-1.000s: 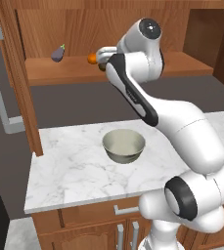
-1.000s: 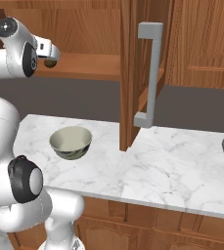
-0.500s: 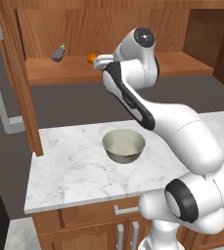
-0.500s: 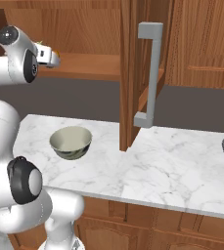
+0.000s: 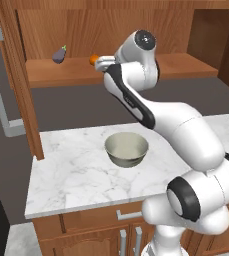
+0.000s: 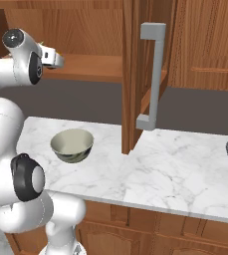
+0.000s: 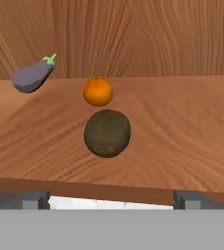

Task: Open the cabinet. Pick the kiwi and tangerine from the cabinet and place them into the bowl. Then close the cabinet.

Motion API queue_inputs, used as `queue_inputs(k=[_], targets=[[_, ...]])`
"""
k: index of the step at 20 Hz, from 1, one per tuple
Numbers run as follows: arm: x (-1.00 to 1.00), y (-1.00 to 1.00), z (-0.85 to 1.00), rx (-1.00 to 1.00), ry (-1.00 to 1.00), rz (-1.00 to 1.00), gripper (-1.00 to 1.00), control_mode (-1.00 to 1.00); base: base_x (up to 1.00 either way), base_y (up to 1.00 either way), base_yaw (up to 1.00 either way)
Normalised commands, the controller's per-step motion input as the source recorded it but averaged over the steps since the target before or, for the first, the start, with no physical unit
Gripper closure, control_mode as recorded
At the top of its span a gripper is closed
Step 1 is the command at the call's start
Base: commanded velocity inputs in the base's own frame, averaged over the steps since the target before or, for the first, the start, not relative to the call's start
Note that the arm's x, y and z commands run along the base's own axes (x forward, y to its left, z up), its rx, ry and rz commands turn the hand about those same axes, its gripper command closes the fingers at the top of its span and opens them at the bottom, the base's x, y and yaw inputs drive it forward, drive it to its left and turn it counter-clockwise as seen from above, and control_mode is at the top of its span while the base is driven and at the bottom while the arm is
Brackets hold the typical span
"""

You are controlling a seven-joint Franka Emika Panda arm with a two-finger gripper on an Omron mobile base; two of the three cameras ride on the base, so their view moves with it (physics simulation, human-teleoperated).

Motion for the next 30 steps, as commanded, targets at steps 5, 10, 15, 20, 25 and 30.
queue_inputs(k=[5, 10, 15, 20, 25, 30], targets=[[0.33, 0.0, 0.0, 0.0, 0.03, 0.0, -1.0, -1.0, 0.0, 0.0, 0.0], [0.3, 0.02, 0.0, 0.03, 0.04, 0.0, -1.0, -1.0, 0.0, 0.0, 0.0], [0.33, 0.13, 0.0, 0.06, 0.03, 0.0, -1.0, -1.0, 0.0, 0.0, 0.0], [0.29, 0.11, -0.08, 0.05, 0.03, 0.0, -1.0, -1.0, 0.0, 0.0, 0.0], [0.25, 0.03, -0.22, 0.02, 0.02, 0.0, -1.0, -1.0, 0.0, 0.0, 0.0], [0.22, 0.0, -0.12, 0.0, 0.0, 0.0, -1.0, -1.0, 0.0, 0.0, 0.0]])
